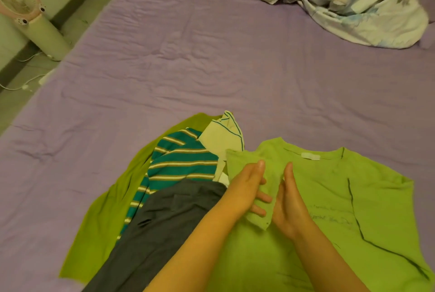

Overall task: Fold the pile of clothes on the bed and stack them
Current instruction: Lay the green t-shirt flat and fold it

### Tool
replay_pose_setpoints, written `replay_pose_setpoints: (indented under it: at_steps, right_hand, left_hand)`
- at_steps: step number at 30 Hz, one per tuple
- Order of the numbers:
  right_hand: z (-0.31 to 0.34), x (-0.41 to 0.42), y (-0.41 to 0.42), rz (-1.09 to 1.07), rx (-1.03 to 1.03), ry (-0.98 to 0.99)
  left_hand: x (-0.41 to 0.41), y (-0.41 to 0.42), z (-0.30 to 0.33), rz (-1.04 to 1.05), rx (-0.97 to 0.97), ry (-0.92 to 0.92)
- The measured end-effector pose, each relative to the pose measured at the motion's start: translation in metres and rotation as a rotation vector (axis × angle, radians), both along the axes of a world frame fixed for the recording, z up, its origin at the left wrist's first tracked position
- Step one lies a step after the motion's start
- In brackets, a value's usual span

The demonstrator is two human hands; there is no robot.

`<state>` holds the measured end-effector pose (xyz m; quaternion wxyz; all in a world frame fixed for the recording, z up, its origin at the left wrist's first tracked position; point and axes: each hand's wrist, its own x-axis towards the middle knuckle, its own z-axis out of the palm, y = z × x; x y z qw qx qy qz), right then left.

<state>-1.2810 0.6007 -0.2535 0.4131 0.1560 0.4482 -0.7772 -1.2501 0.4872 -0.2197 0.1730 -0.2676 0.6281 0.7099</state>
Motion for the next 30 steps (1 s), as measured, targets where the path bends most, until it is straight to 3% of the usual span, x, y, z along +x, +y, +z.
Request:
replay_pose_setpoints:
  at_steps: [2,6,11,15,18,23,28,30]
  right_hand:
    - [-0.008,-0.001,0.012,0.011,0.046,0.031]
    - [-0.033,-0.004,0.026,0.177,0.566,0.428]
    - [-0.035,-0.008,0.039,0.096,0.615,0.573]
    - [-0.042,-0.008,0.055,0.116,0.686,0.629]
    - [-0.052,-0.012,0.059,0.208,0.733,0.654]
    - [-0.058,-0.01,0.061,0.414,0.94,0.809]
    - [-0.052,0.003,0.057,0.39,1.267,1.004]
    - [-0.052,0.006,0.05,0.528,1.261,1.121]
  left_hand:
    - [0.002,0.011,-0.013,0.063,0.0,-0.037]
    - [0.015,0.004,-0.047,-0.117,-0.57,0.074]
    - [0.012,-0.013,-0.069,-0.39,-0.931,0.217]
    - [0.001,-0.024,-0.083,-0.841,-1.124,0.128]
    - [-0.002,-0.031,-0.093,-0.993,-1.251,0.088]
    - [0.003,-0.034,-0.092,-1.048,-1.345,0.09]
    - [0.038,-0.009,-0.074,-0.58,-1.202,0.428]
    - [0.059,0.001,-0.078,-0.597,-1.223,0.432]
